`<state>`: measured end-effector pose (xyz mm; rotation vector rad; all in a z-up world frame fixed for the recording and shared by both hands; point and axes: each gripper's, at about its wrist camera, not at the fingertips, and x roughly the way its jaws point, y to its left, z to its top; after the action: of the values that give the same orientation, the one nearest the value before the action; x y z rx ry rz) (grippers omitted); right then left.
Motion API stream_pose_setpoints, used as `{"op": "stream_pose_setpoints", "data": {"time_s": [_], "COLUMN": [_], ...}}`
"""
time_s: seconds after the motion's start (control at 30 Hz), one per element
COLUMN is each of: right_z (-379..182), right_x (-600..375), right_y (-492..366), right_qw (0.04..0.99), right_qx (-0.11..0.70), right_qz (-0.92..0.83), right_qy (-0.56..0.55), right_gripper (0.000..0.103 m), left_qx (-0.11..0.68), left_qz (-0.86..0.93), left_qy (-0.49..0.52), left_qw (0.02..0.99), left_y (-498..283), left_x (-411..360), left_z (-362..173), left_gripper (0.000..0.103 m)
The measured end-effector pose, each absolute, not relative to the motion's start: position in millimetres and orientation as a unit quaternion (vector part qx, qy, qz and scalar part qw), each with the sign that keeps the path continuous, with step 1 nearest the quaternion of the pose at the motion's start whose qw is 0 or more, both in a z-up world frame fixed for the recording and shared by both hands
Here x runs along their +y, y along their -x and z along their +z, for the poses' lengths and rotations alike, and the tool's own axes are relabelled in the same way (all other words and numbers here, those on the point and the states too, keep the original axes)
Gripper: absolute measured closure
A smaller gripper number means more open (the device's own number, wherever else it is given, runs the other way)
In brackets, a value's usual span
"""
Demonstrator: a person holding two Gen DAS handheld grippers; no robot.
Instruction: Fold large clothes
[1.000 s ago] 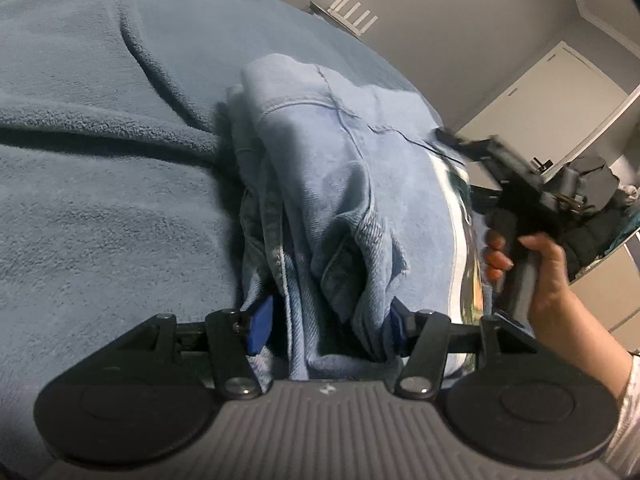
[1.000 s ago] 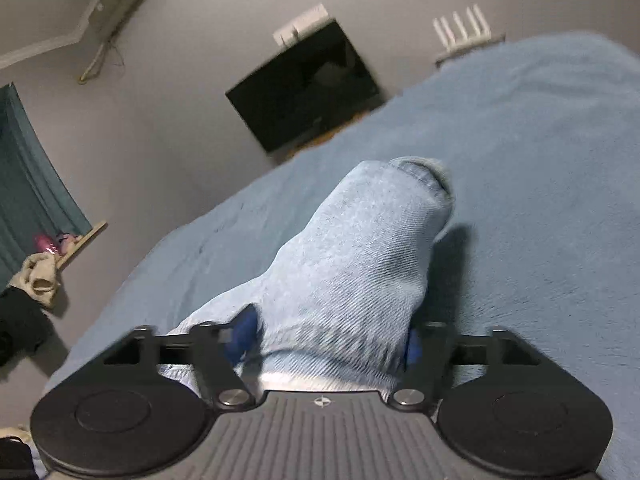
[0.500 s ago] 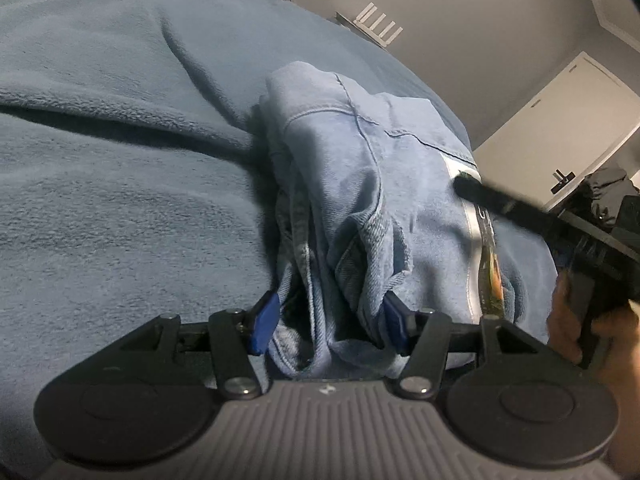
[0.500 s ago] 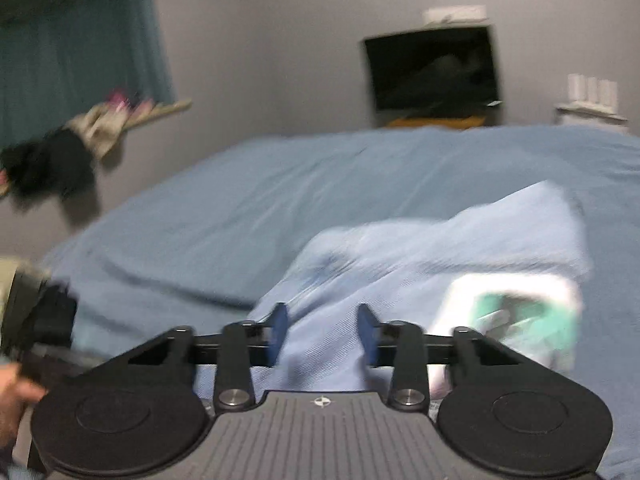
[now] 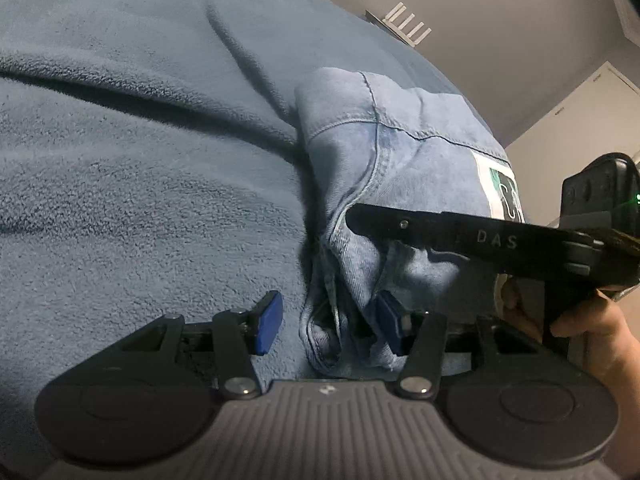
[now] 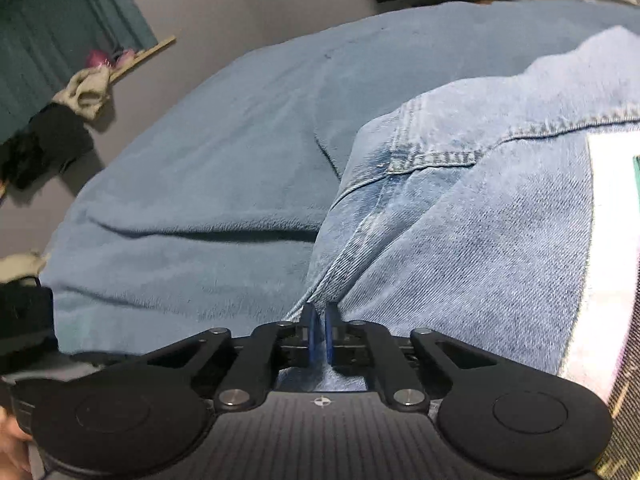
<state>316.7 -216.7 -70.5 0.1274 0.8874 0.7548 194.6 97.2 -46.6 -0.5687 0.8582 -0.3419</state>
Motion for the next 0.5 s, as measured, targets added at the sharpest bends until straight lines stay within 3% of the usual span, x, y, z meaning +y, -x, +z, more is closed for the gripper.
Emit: {"op": "stream_pose_setpoints", "data": {"time_s": [0.13, 0.2, 0.27, 0.37, 0.5], "right_z": [-71.5, -69.1, -57.0, -42.2, -42.6], "right_x": [-220.4, -221.9, -234.8, -246.7, -233.1], "right_y": [-315.6, -313.5, -305.3, -305.4, -329.1], "right_qw": [0.832, 0.836, 0.855, 0.898, 0.918], "right_qx": [0.414, 0.397, 0.355, 0.294, 0.279], "right_qz": [0.363, 0.370, 0.370, 0.325, 0.283], "right_qy": [-0.072, -0.081, -0.081, -0.036, 0.008], "right_gripper": [0.096, 0.071, 0.063, 0.062, 0.065], "left_qx": [0.409, 0.407, 0.407, 0.408, 0.408], "left_qz": [-0.167, -0.169, -0.168, -0.164, -0.161], "left_qy": [0.254, 0.258, 0.254, 0.251, 0.249], "left_qw": [0.860, 0.860, 0.861, 0.862, 0.864], "left_y": [-195.0, -194.5, -195.8, -196.7, -197.5], "left_x": [87.2, 87.1, 87.9, 85.4, 83.2], "left_z": [-49.0, -49.2, -48.4, -49.8, -50.1], "left_gripper": [0.050, 0.050, 0.050, 0.049, 0.048]}}
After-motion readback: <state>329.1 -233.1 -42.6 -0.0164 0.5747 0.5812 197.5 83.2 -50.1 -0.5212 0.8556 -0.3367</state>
